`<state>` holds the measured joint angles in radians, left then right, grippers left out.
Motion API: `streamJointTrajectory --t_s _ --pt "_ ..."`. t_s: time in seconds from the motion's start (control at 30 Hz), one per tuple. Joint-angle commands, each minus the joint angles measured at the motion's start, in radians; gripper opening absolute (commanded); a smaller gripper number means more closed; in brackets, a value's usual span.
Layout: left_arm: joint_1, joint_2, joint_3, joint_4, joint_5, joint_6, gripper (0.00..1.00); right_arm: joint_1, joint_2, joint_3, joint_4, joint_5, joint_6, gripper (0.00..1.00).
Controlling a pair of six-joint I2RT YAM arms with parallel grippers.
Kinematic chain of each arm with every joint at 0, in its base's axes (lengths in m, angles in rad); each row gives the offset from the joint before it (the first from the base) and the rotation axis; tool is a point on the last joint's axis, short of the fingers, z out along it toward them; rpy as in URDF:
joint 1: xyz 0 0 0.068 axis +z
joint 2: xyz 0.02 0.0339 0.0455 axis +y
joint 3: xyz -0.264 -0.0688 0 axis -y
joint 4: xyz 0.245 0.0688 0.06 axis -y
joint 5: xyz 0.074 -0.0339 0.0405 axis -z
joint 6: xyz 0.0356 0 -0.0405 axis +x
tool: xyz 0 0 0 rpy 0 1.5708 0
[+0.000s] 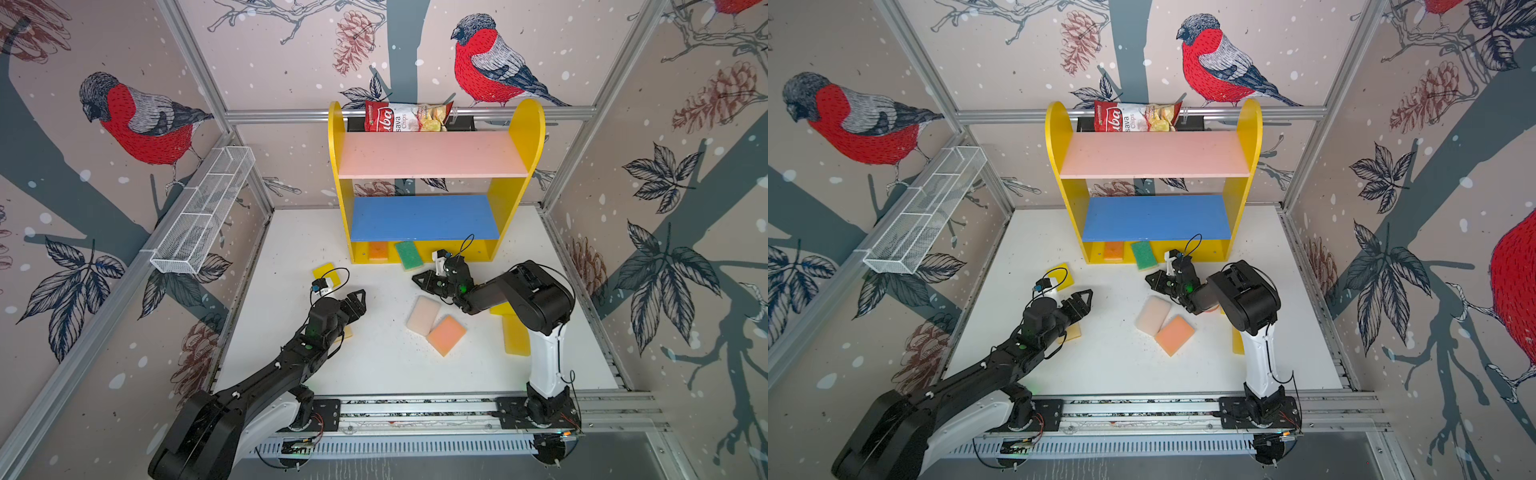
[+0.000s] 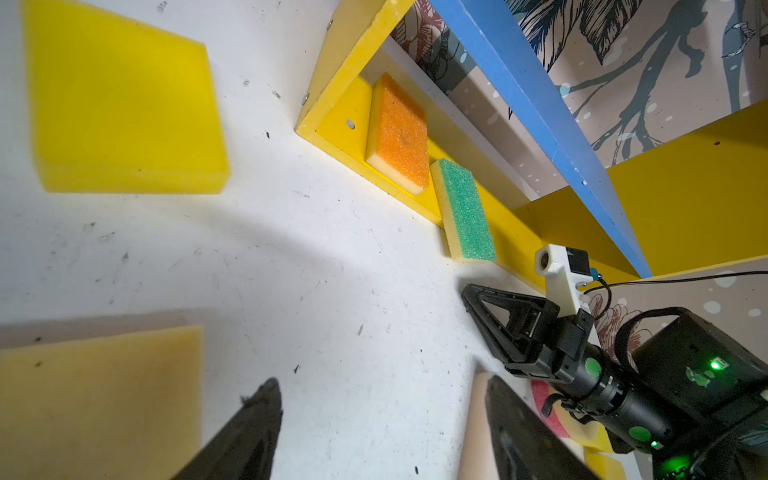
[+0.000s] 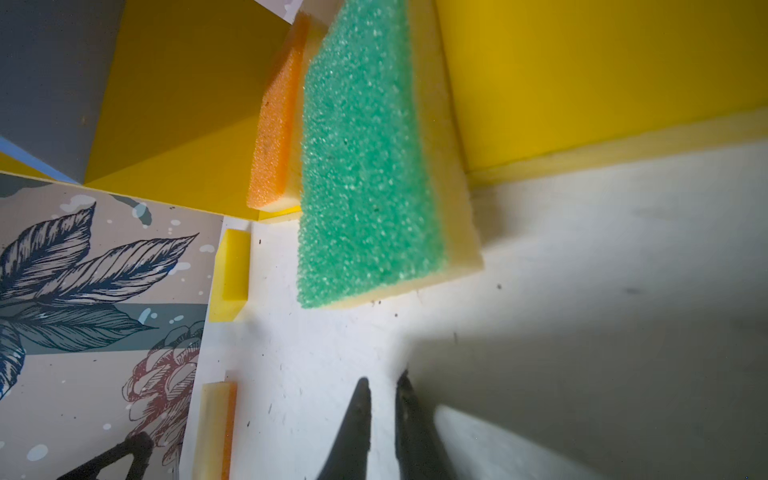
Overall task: Place and organize the cleaning sponges onto the shelf
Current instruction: 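Push the green sponge upright against the shelf base with right gripper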
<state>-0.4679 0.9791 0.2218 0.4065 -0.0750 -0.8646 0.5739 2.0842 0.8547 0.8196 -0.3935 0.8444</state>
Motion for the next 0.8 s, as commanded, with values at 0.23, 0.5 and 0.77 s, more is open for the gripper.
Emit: streamJointTrajectory --t_s 0.23,0.5,0.77 --pt "0.002 -0.007 -0.011 0.027 -0.003 0.004 0.76 0.018 0.095 0.030 -0.023 0.084 0.124 0.16" --pt "0.002 0.001 -0.016 0.036 -0.004 0.005 0.76 0.044 0.145 0.065 -0.028 0.141 0.181 0.16" --pt "0.002 0.010 -0.016 0.041 -0.004 0.008 0.77 0.074 0.153 0.119 -0.061 0.178 0.179 0.16"
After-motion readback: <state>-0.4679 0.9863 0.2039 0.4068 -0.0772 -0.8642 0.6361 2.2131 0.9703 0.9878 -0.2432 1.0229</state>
